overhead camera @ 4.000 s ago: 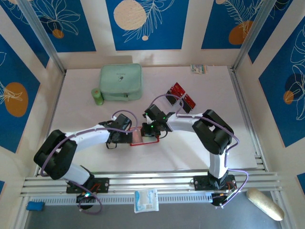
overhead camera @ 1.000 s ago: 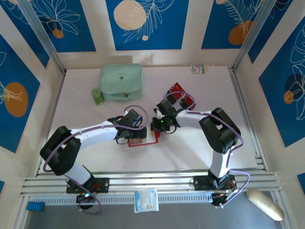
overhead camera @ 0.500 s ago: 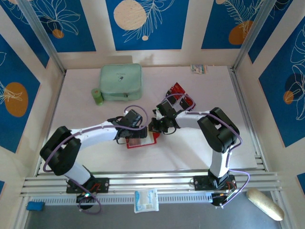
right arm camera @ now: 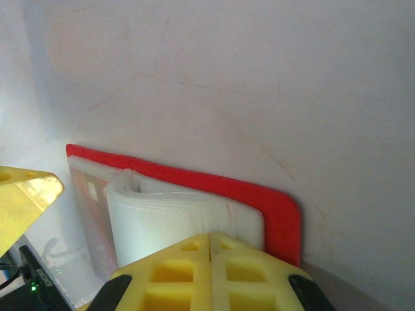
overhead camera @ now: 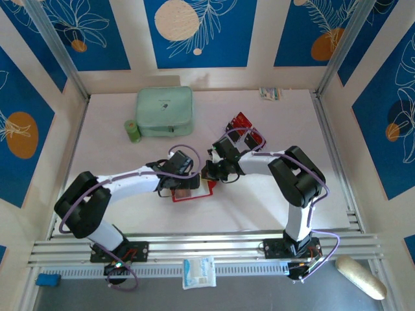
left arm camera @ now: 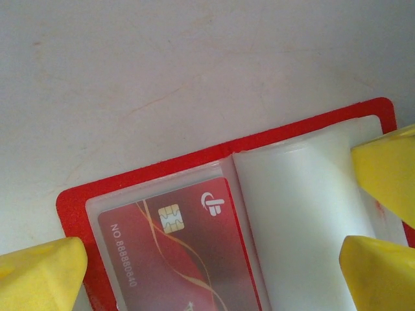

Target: Put the credit cards into the card holder

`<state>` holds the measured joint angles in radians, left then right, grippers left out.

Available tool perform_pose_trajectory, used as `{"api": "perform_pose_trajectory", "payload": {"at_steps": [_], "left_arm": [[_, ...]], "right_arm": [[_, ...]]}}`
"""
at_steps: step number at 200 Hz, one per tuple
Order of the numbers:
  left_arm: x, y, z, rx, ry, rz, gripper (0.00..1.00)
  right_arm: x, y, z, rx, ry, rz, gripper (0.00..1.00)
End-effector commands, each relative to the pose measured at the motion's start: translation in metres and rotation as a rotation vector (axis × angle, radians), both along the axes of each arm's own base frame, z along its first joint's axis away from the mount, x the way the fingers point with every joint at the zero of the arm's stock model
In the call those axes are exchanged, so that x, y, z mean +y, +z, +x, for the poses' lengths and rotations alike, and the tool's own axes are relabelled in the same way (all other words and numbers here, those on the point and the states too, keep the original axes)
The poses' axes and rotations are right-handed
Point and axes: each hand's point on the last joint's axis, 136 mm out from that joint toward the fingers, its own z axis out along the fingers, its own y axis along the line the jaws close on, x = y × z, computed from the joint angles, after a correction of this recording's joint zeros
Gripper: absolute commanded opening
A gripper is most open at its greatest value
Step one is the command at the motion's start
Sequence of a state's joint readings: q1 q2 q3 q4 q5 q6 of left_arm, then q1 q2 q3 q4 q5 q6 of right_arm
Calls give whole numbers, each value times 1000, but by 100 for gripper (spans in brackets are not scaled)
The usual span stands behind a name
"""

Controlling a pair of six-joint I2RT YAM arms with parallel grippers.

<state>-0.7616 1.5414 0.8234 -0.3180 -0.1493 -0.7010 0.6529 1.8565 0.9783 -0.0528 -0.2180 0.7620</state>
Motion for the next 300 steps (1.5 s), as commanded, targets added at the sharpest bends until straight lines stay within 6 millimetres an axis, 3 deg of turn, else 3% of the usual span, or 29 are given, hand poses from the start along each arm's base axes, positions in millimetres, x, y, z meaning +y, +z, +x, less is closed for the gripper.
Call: {"api": "perform_pose_trajectory", "payload": {"at_steps": [1,52,166,228,300], "left_arm": [[-2,1,-4,-2,-7,-15,100],[-1,0,-5,0,-4,-14,100],[1,0,-5,-1,-6,-3,100],[1,0,-6,-1,-5,-6,100],[4,-8,-9,9,-5,5,100]], "right_arm": [[-12,7,-4,-29,4,-54,5],[-14,15,-1,-66,27,-94,4],[0,3,-6,-37,66,-88,4],[10,-14,-18,20,83,-74,4],[20,-13,-22,50,71,-21,3]]}}
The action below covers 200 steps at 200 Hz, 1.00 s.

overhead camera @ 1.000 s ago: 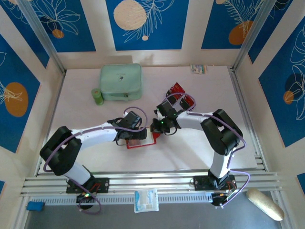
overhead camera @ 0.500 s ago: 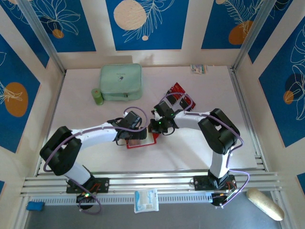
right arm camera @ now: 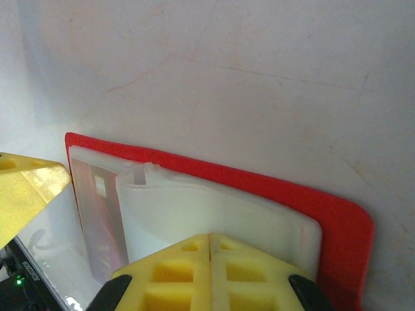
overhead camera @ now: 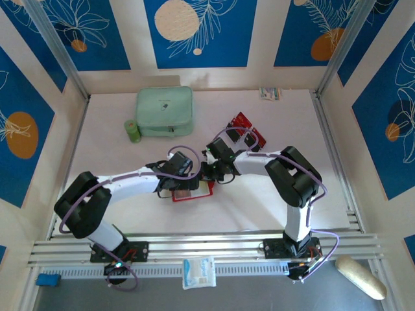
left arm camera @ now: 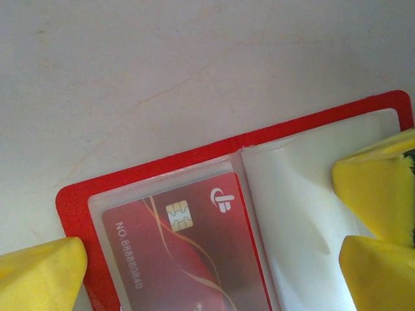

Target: Put the credit cards into the card holder

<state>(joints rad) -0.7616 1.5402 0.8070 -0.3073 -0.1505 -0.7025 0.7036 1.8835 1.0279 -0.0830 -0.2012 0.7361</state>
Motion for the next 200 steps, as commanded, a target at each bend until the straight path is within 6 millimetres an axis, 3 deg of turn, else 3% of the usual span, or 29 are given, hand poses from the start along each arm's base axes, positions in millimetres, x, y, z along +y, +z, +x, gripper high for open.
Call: {"api": "perform_pose_trajectory", "payload": {"at_steps": [1,31,104,150,200], "left_arm": [[1,-4,-7,7,-7,2,100],[7,-13,-11,18,-9,20,99],[16,-23,-19,30,-13,41,87],[16,-18,-18,17,-10,32,87],[18,-15,-18,6,-4,34,87]], "right_arm": [[2,-14,-14,71,8,-5,3],[2,-13,-13,74,2,3,3],[1,9,-4,43,-12,42,6],[-6,16,-1,23,-41,41,35],[-5,6,-4,57,-44,42,38]]}}
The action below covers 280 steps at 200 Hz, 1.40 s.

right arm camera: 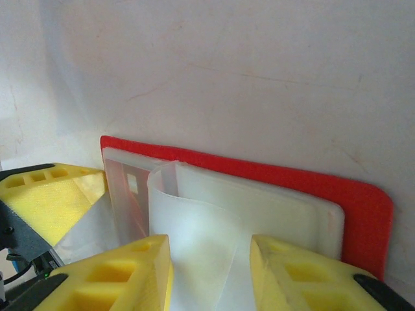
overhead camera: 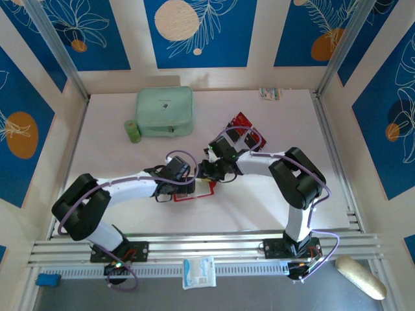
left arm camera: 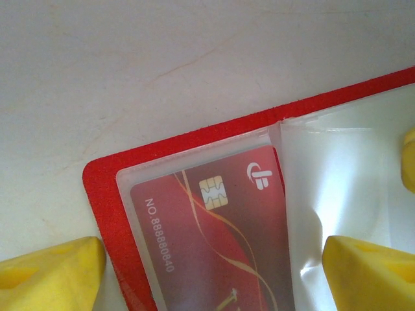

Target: Put the credit cards into the card holder

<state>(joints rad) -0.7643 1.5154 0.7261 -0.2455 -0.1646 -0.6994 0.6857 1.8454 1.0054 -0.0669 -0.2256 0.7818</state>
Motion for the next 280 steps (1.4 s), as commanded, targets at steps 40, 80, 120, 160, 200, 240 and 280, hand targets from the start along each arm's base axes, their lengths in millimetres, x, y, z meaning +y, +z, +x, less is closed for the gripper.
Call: {"api": "perform_pose_trajectory", "payload": {"at_steps": [40,80,120,160,200,240,280], "left_arm": [[10,5,-9,-1,5,21,89],[13,16,-8,-28,19,13,95],[19,32,-7,-64,33,6,98],[31,50,-8,-112,67,-5,100],[45,68,-8,-167,111,-17,100],[57,75,-10,-193,137,-17,100],[61,74,-12,-192,148,-15,100]], "right_arm": [[6,-7,-9,66,10,32,39],[17,2,-11,96,20,86,39],[30,27,-14,72,43,127,40],[46,42,-19,55,70,137,41],[64,35,-21,69,83,125,42],[83,13,-25,104,96,108,42],[91,-1,-27,134,98,112,42]]}}
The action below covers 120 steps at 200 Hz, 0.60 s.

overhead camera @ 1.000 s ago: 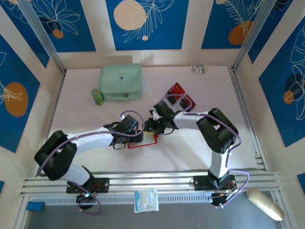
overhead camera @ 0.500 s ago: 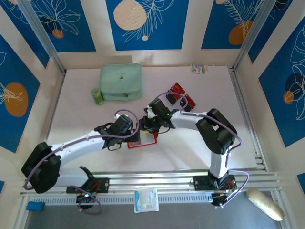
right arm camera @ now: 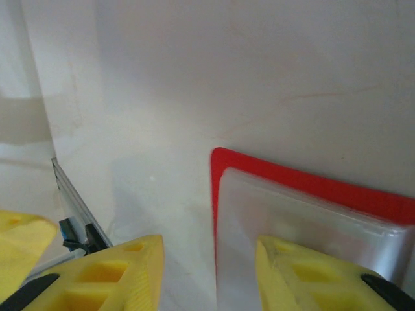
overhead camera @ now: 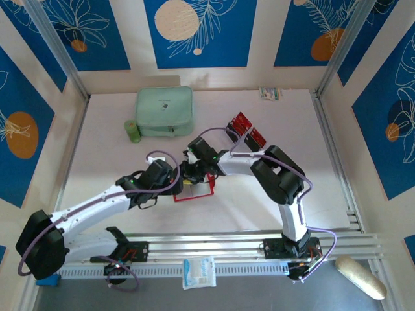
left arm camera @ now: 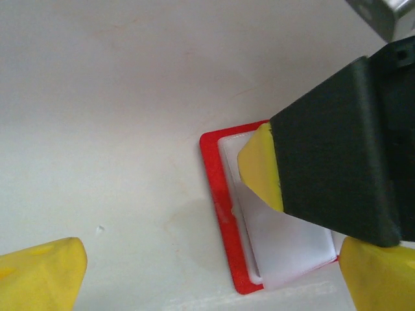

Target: Put the credit cards into the card holder

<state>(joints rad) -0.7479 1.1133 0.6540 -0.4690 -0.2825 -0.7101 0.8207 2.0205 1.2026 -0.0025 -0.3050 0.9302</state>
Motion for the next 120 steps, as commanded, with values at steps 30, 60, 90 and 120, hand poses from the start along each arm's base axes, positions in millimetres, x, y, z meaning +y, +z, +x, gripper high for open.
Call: {"api": "perform_pose_trajectory", "payload": {"at_steps": [30,60,90,120], "left_arm": [[10,4,8,-41,68,-10,100],[10,-3,8,-30,66,0,100],[8,-11,8,-13,57,8,100],[4,-17,11,-7,46,17,100]], "right_arm": [[6,0,-9,41,25,11,42],[3,12,-4,24,14,34,42],[-4,25,6,6,-14,56,42],[-12,30,13,0,-39,71,42]]}}
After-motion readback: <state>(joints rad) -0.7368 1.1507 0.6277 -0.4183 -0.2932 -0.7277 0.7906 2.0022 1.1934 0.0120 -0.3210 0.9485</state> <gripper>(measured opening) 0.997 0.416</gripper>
